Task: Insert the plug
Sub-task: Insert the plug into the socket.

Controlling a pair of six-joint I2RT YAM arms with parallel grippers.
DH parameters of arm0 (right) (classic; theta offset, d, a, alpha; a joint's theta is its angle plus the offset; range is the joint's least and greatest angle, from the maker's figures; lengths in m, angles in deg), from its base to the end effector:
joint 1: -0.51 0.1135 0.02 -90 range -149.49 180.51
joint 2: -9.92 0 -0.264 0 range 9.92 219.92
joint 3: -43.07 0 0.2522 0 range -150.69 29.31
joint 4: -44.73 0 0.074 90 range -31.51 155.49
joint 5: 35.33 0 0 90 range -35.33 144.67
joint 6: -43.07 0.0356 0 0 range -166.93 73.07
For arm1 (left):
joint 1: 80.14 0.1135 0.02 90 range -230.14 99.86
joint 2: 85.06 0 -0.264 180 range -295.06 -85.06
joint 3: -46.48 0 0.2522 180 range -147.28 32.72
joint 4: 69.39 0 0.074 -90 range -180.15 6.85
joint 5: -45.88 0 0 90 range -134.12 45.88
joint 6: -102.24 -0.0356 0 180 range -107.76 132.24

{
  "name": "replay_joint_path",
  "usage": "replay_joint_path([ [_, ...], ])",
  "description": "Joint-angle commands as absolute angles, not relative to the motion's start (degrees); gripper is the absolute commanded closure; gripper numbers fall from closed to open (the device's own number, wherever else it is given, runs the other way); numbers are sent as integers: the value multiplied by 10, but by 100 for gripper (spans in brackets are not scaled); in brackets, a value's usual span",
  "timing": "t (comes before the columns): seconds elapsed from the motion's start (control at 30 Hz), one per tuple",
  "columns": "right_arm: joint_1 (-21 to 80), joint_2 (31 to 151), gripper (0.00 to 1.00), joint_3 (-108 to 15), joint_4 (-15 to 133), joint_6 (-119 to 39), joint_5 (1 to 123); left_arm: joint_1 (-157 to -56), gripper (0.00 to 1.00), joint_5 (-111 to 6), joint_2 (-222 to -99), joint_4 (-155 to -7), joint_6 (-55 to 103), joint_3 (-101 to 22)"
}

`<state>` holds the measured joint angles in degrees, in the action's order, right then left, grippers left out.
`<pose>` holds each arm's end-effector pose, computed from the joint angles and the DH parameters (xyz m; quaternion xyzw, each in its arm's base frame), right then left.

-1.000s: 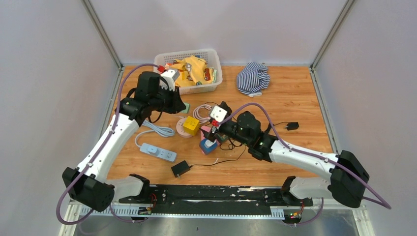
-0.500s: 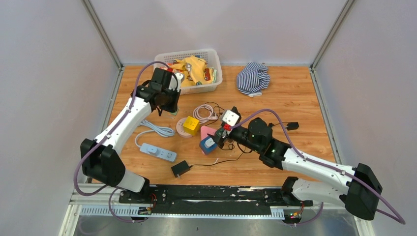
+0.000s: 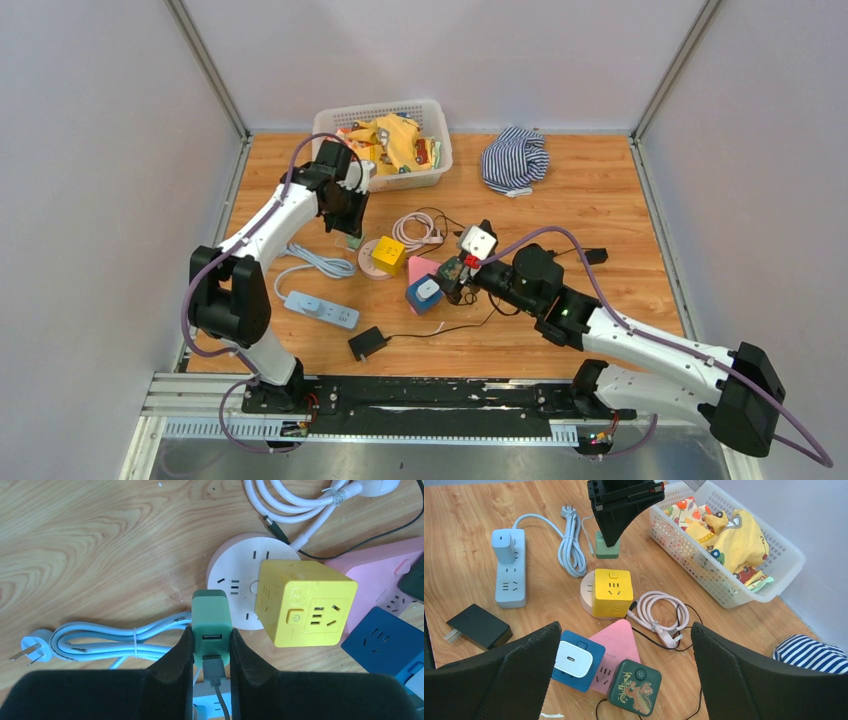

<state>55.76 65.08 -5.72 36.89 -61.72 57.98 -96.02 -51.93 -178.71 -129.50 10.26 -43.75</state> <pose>0.1290 0.1896 0.3050 -0.4173 0.5595 0.2664 0.6647 0.3231 -0.0969 0.2641 0.1662 0.9570 -0.0934 0.2187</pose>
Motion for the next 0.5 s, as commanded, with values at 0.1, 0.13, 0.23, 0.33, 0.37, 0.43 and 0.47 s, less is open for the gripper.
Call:
replay_joint_path([
  [0.1, 559, 635, 0, -51, 369, -616, 571, -960, 100, -535, -1805, -1298, 95, -441],
  [0.13, 559, 635, 0, -50, 368, -616, 570, -960, 100, -539, -1807, -1298, 94, -438],
  [0.23, 559, 637, 0, -51, 368, -615, 573, -960, 100, -558, -1821, -1298, 92, -438],
  [0.33, 559, 636, 0, -50, 369, -615, 574, -960, 100, -566, -1828, -1298, 92, -438],
  [0.37, 559, 635, 0, -50, 370, -615, 573, -960, 100, -567, -1829, -1297, 92, -439],
  [0.43, 559, 634, 0, -48, 370, -616, 572, -960, 100, -570, -1835, -1298, 92, -438],
  [0.47, 559, 634, 0, -48, 370, -616, 571, -959, 100, -574, -1838, -1297, 93, -438],
])
